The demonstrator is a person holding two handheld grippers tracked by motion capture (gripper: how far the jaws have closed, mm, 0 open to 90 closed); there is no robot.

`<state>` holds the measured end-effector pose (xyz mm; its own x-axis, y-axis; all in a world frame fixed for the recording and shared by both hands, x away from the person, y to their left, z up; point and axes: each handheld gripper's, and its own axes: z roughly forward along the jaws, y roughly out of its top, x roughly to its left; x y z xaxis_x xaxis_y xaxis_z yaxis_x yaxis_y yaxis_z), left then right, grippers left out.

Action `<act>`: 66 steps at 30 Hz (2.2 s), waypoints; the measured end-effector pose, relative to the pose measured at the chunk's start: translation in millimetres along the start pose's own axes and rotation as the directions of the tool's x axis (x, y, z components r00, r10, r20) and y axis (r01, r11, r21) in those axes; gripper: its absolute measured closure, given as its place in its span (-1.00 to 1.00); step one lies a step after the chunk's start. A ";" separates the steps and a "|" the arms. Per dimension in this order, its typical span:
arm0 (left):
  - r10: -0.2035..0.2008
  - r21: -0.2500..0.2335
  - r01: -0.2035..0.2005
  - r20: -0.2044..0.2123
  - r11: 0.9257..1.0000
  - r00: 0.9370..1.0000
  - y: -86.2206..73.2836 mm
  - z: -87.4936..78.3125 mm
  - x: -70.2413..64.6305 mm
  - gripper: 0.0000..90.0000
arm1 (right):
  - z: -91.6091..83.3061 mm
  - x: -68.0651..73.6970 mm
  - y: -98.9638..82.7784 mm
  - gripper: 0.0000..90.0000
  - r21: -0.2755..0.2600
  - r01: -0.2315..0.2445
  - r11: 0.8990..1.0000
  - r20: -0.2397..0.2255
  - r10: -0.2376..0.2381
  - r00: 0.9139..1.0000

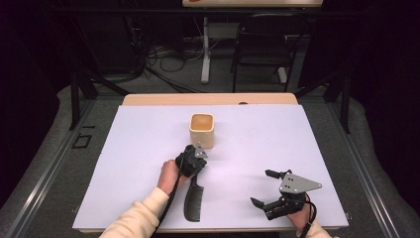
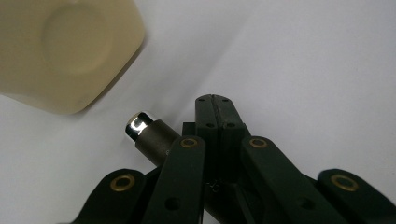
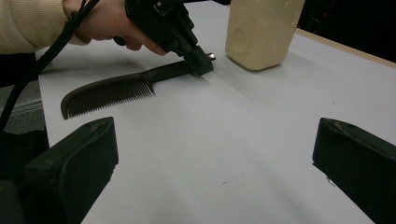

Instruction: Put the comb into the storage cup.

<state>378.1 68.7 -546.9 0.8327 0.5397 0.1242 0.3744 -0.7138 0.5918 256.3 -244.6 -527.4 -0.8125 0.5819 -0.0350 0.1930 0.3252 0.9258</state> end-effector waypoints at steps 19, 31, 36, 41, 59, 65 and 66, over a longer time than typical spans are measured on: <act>-0.013 0.007 0.013 -0.017 1.000 1.000 -4.8 -3.2 4.1 1.00 | 0.0 0.4 0.1 -1.00 0.003 0.000 1.000 -0.001 0.000 1.000; -0.010 0.014 0.010 -0.020 1.000 1.000 -8.1 -5.1 3.7 1.00 | 0.1 0.4 0.1 -1.00 0.004 0.001 1.000 -0.003 -0.001 1.000; -0.018 0.010 0.018 -0.014 1.000 1.000 -9.6 -5.7 4.4 1.00 | -0.1 0.5 0.2 -1.00 0.001 0.001 1.000 -0.008 -0.001 1.000; -0.015 0.016 0.015 -0.010 1.000 1.000 -10.8 -6.0 4.2 1.00 | 0.0 0.4 0.2 -1.00 -0.003 0.000 1.000 -0.007 0.000 1.000; -0.013 0.026 0.014 -0.023 1.000 1.000 -12.7 -7.9 5.8 1.00 | -0.1 0.5 0.4 -1.00 0.002 0.000 1.000 -0.008 0.000 1.000; -0.013 0.024 0.014 -0.028 1.000 1.000 -13.0 -8.2 5.1 1.00 | 0.1 0.3 0.4 -1.00 0.003 0.001 1.000 -0.008 -0.001 1.000; -0.014 0.025 0.014 -0.028 1.000 1.000 -13.2 -8.4 5.0 1.00 | 0.1 0.6 0.4 -1.00 0.004 0.000 1.000 -0.007 0.000 1.000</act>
<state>373.9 84.5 -547.4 0.8159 0.5614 0.1382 0.3961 -0.7169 0.5737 255.9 -244.0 -527.1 -0.8164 0.5765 -0.0323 0.1952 0.3282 0.9242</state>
